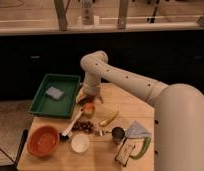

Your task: Place apple in plastic cup

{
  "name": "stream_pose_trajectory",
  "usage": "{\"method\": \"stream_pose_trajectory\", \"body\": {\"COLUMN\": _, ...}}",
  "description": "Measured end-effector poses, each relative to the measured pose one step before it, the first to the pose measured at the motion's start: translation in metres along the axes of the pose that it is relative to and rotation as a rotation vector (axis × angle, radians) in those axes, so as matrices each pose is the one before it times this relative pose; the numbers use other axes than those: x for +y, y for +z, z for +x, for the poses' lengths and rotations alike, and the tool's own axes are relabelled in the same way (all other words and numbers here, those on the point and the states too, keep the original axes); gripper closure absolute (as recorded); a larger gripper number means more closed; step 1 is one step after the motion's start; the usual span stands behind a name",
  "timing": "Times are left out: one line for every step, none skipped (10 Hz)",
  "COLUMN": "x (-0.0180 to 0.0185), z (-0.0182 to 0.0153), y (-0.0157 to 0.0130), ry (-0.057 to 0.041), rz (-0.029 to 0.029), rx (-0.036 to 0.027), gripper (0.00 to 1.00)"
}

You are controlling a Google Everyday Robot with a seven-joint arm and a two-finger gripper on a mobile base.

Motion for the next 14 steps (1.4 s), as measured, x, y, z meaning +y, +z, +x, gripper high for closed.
{"method": "stream_pose_trajectory", "body": {"x": -0.00121, "z": 0.0007, "y": 0.00001, "ry": -0.00591, "rz": 0.0012, "rx": 0.00105, "gripper": 0.2}}
{"method": "stream_pose_trajectory", "body": {"x": -0.00137, "z": 0.00035, "y": 0.00077, "ry": -0.00628, "rz": 0.00043, "rx": -0.00083, "gripper": 0.2}}
{"method": "stream_pose_trajectory", "body": {"x": -0.00069, "z": 0.00007, "y": 0.00011, "ry": -0.00117, "rz": 0.00027, "rx": 0.00002, "gripper": 0.2}}
{"method": "stream_pose_trajectory", "body": {"x": 0.00038, "z": 0.00007, "y": -0.0001, "ry": 0.00066, "rz": 0.00011, "rx": 0.00025, "gripper": 0.2}}
{"method": "stream_pose_trajectory", "body": {"x": 0.00058, "z": 0.00001, "y": -0.0001, "ry": 0.00089, "rz": 0.00002, "rx": 0.00017, "gripper": 0.2}}
{"method": "stream_pose_trajectory", "body": {"x": 0.00013, "z": 0.0, "y": 0.00011, "ry": 0.00018, "rz": -0.00019, "rx": -0.00014, "gripper": 0.2}}
{"method": "stream_pose_trajectory", "body": {"x": -0.00072, "z": -0.00004, "y": 0.00007, "ry": -0.00124, "rz": -0.00019, "rx": -0.00018, "gripper": 0.2}}
{"method": "stream_pose_trajectory", "body": {"x": -0.00034, "z": -0.00001, "y": 0.00006, "ry": -0.00051, "rz": 0.00003, "rx": -0.00012, "gripper": 0.2}}
{"method": "stream_pose_trajectory", "body": {"x": 0.00012, "z": 0.00001, "y": -0.00002, "ry": 0.00019, "rz": -0.00002, "rx": 0.0, "gripper": 0.2}}
{"method": "stream_pose_trajectory", "body": {"x": 0.0, "z": 0.0, "y": 0.0, "ry": 0.00003, "rz": 0.00005, "rx": 0.00002, "gripper": 0.2}}
{"method": "stream_pose_trajectory", "body": {"x": -0.00006, "z": 0.0, "y": 0.0, "ry": -0.00006, "rz": -0.00001, "rx": -0.00002, "gripper": 0.2}}
{"method": "stream_pose_trajectory", "body": {"x": 0.00012, "z": 0.0, "y": 0.00001, "ry": 0.00018, "rz": -0.00008, "rx": 0.0, "gripper": 0.2}}
{"method": "stream_pose_trajectory", "body": {"x": -0.00003, "z": -0.00002, "y": 0.00002, "ry": -0.00004, "rz": 0.00004, "rx": -0.00005, "gripper": 0.2}}
{"method": "stream_pose_trajectory", "body": {"x": 0.00013, "z": 0.00001, "y": 0.0, "ry": 0.00018, "rz": -0.00004, "rx": 0.00002, "gripper": 0.2}}
